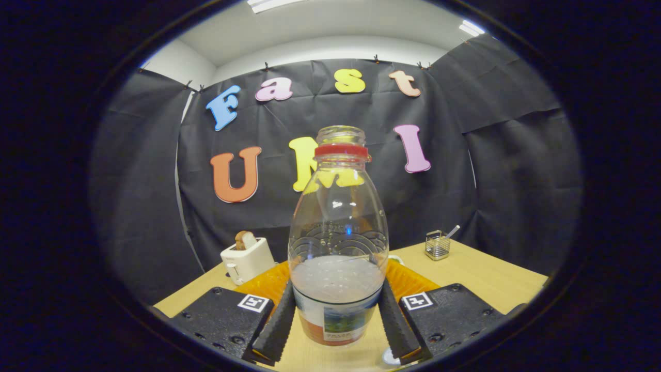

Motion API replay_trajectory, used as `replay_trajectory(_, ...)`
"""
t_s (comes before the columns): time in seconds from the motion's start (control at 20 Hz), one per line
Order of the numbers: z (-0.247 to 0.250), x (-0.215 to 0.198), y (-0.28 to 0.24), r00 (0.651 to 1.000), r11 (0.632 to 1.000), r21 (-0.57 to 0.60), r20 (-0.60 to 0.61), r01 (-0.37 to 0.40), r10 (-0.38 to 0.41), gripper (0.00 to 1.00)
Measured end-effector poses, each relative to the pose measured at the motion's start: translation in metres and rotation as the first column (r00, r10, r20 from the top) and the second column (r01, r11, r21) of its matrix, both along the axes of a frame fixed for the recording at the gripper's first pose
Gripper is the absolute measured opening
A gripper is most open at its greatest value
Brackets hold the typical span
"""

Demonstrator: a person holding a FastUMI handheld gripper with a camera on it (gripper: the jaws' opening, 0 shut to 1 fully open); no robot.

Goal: Take the bottle from table, then pour the juice into the cup, finally place the bottle on the coaster

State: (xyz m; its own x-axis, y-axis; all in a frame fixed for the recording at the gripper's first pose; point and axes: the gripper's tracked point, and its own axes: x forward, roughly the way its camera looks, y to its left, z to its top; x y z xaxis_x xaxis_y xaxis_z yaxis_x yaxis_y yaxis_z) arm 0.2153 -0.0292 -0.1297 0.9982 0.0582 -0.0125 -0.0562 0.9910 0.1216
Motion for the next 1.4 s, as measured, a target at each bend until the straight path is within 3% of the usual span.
replay_trajectory(0.55,-0.109,0.064,0.019,0.997,0.996,-0.088,-0.077,-0.022,0.016,0.79)
replay_trajectory(1.1,-0.165,0.094,0.021,0.993,0.987,-0.160,-0.120,-0.017,-0.002,0.81)
replay_trajectory(1.4,-0.171,0.090,0.019,0.993,0.990,-0.143,-0.118,-0.006,-0.011,0.91)
